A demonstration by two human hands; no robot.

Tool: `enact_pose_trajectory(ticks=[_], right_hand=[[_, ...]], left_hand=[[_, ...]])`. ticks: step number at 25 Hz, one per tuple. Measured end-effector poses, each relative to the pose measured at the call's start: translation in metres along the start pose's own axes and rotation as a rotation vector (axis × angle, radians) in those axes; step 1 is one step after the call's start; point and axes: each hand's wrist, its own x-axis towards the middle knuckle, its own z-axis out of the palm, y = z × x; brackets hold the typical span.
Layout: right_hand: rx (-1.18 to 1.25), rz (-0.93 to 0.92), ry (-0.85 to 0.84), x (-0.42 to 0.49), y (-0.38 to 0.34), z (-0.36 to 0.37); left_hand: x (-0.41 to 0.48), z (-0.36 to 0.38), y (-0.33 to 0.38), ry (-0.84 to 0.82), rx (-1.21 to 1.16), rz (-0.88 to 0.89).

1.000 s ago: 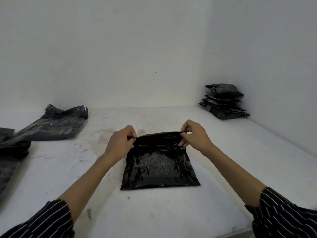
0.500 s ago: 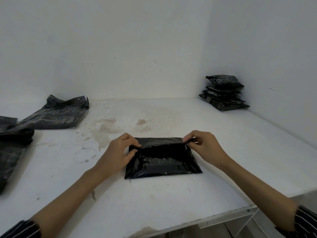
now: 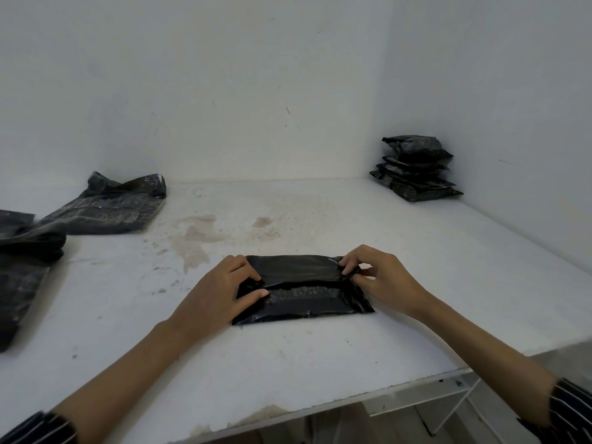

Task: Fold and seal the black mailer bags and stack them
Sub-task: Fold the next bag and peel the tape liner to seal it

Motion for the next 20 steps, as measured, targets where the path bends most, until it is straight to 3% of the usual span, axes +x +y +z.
enact_pose_trajectory(ticks=[10,20], right_hand=[[-0.032,0.013,-0.043,-0.0022,0.0001,0.0016],[0.003,0.12,-0.164,0.0046,0.0066,-0.005]], left_hand=[[0.0009,-0.0039,0.0045,-0.006,-0.22,-0.175],[0.0012,-0.0048,0.0012,-0.003,-0.196,-0.259]])
